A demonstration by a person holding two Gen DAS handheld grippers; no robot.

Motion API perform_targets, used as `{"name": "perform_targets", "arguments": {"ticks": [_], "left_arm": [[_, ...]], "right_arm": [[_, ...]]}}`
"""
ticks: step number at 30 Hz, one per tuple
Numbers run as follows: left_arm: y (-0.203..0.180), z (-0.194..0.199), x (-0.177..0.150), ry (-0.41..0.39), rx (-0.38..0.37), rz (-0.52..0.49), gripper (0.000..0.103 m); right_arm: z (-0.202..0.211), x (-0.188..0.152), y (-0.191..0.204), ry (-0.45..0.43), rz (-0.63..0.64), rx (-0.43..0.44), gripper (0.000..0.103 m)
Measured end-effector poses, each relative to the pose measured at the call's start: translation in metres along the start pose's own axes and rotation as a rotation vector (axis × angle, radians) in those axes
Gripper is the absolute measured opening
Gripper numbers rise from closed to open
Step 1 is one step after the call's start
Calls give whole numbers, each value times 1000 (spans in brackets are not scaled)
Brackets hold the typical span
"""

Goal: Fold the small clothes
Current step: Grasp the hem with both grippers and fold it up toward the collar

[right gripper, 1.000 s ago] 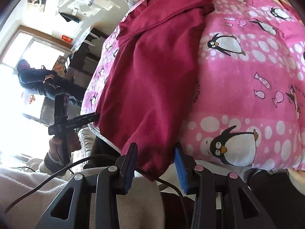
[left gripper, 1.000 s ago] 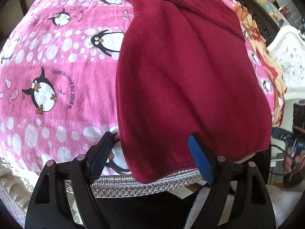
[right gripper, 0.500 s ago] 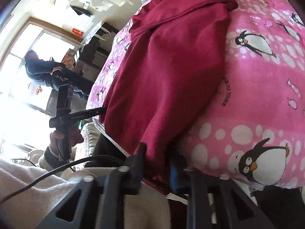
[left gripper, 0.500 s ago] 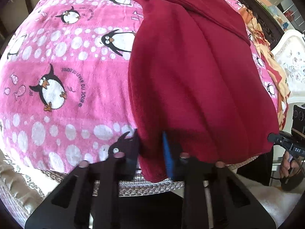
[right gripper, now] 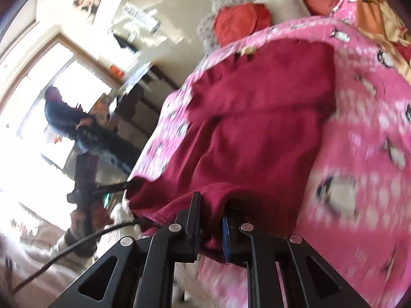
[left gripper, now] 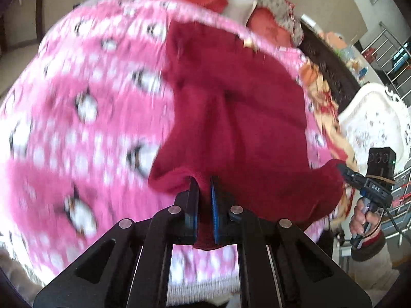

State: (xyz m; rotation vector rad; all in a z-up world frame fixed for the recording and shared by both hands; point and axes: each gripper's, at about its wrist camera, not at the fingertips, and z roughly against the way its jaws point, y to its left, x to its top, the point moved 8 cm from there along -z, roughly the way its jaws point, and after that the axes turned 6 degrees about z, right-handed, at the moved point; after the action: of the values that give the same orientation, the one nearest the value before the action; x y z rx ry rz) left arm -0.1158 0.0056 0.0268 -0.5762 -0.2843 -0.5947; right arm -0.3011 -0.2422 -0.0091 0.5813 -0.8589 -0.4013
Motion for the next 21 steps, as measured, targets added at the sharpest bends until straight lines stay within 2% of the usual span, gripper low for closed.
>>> {"name": "perform_targets", "arguments": {"ticks": [4, 8, 11, 15, 21], "left_arm": [[-11, -12, 39, -49, -14, 3, 7], [-13, -30, 69, -72, -5, 33, 7], [-11, -31, 83, -85, -3, 51, 7], [-20, -21, 112, -138, 0, 22, 7], [-29, -34, 168, -176, -6, 38, 7]], "right_arm": [[-11, 32, -23, -41, -35, -42, 13], [-18, 50, -44, -51, -91, -77, 12], [-9, 64, -39, -89, -94, -59, 13], [3, 86, -28, -130, -65, -44, 12], [-10, 134, -55, -165, -112, -51, 12]]}}
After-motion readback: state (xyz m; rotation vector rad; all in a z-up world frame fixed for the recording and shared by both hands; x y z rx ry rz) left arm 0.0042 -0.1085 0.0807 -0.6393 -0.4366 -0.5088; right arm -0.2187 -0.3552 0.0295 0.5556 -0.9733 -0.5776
